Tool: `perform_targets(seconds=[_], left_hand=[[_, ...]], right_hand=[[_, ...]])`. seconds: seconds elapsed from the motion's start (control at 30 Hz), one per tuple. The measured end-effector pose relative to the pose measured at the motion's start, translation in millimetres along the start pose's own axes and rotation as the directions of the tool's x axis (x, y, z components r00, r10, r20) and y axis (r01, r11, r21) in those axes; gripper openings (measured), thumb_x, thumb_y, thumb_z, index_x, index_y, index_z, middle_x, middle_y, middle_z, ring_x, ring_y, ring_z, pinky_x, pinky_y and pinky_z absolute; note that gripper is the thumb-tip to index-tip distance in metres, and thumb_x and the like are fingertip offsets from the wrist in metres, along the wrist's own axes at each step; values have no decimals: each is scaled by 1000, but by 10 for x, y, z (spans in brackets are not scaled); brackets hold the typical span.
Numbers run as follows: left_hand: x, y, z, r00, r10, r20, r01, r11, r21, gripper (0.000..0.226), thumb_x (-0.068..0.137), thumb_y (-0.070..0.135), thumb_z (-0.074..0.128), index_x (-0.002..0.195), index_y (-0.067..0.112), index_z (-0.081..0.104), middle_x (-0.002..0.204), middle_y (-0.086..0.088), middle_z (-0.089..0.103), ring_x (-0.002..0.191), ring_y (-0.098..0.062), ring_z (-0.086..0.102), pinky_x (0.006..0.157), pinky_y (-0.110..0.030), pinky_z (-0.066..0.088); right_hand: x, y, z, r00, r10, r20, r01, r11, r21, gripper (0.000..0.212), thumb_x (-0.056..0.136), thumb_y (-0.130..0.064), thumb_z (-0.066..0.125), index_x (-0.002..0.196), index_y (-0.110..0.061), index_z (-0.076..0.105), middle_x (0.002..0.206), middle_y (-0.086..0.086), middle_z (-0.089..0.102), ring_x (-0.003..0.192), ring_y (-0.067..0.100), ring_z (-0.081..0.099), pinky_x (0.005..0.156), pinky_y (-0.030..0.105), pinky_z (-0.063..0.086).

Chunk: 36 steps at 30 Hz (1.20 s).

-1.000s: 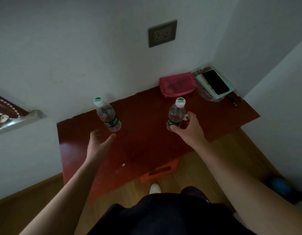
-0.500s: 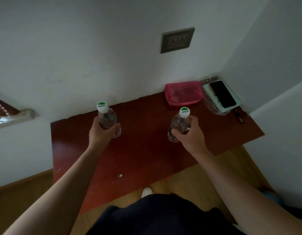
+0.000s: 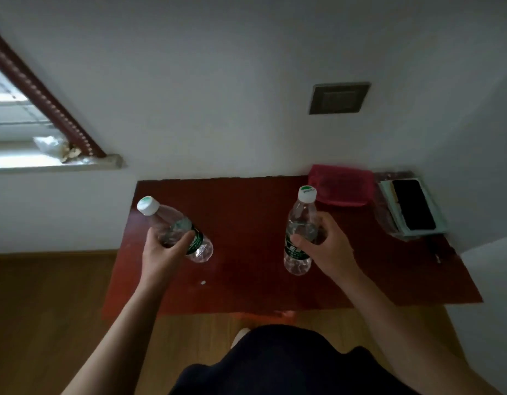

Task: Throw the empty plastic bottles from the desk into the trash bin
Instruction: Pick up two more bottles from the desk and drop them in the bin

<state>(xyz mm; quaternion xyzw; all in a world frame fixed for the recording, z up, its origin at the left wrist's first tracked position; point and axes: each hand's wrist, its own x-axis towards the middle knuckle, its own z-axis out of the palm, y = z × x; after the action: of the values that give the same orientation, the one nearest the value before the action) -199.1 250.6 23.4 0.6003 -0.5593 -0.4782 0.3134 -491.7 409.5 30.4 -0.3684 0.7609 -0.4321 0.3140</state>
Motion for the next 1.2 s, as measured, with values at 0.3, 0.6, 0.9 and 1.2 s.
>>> perform_targets(seconds=[0.3, 0.6, 0.9, 1.2], left_hand=[[-1969, -899, -956, 811, -273, -517, 255, 961, -108, 44, 76, 37, 83, 110, 20, 61, 104, -2, 72, 96, -15, 70, 86, -39, 56], [-4053, -1885, -1081, 352, -608, -711, 384, 787, -483, 49, 78, 28, 83, 116, 14, 57, 111, -9, 63, 104, -29, 62, 85, -41, 50], [-4781, -2631, -1078, 133, -787, -602, 408, 597, -691, 48, 76, 39, 83, 110, 17, 56, 110, -7, 58, 98, -26, 55, 87, -42, 47], [-4591, -3027, -1728, 224, -822, -524, 445, 565, -695, 51, 75, 38, 84, 113, 19, 56, 113, -10, 63, 99, -28, 62, 79, -38, 51]], right_hand=[[-153, -313, 847, 787, -181, 589, 257, 965, -48, 54, 67, -50, 79, 115, -38, 58, 111, -11, 70, 100, 7, 68, 90, 42, 57], [-1101, -587, 1880, 412, -198, 889, 493, 869, -34, 59, 65, -59, 79, 115, -34, 59, 107, -11, 71, 101, 7, 66, 91, 40, 57], [-1674, -475, 2545, 344, -65, 937, 594, 788, -164, 89, 49, -83, 68, 120, -31, 59, 108, -11, 70, 101, 7, 66, 89, 39, 58], [-1813, -374, 3035, 472, 6, 881, 603, 727, -328, 54, 75, -44, 80, 120, -23, 60, 97, -17, 61, 87, 3, 61, 66, 21, 46]])
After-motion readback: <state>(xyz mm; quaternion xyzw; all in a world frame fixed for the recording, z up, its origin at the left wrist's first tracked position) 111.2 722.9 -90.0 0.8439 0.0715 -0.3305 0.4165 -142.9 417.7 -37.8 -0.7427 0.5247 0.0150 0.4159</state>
